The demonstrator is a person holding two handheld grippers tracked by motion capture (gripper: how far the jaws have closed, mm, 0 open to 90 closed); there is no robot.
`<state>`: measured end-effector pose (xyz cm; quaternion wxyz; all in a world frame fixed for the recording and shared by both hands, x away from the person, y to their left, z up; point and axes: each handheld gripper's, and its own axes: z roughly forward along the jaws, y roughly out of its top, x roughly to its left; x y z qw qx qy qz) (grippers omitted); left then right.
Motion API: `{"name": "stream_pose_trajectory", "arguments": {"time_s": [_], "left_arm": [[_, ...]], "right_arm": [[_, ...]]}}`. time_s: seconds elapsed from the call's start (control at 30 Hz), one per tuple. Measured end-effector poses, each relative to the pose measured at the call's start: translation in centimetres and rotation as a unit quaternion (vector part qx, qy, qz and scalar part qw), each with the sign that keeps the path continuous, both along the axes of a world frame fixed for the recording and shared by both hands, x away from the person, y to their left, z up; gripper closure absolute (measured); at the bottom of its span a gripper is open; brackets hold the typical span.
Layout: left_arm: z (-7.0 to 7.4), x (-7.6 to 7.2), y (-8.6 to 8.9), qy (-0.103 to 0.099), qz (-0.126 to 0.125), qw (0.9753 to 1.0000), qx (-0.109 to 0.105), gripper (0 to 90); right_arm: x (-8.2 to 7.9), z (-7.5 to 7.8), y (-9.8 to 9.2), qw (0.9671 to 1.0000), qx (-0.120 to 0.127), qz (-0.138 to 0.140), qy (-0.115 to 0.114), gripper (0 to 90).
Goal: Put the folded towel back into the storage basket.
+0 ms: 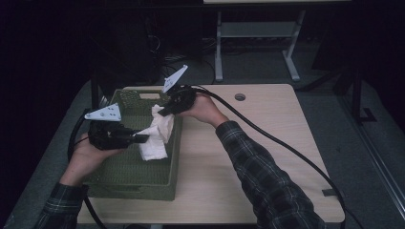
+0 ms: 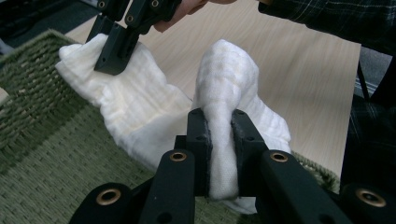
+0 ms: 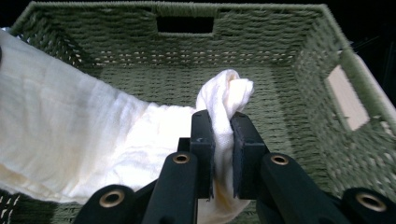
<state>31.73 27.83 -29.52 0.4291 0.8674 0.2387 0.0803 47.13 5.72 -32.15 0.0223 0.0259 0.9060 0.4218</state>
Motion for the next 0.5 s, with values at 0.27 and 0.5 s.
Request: {"name": "stream_pose_trajectory", "arguments": {"time_s": [0.27, 0.5], "left_arm": [[-2.0, -0.1, 0.0, 0.015, -0.008, 0.9998, 0.005, 79.3], [-3.4, -0.3, -0.4, 0.024, -0.016, 0.9994, 0.017, 79.0]], "right_arm": [[-0.4, -1.4, 1.3, 0.9999, -0.012, 0.010, 0.002, 80.8], [-1.1, -2.2, 1.6, 0.9997, -0.017, 0.016, 0.002, 80.7]]}}
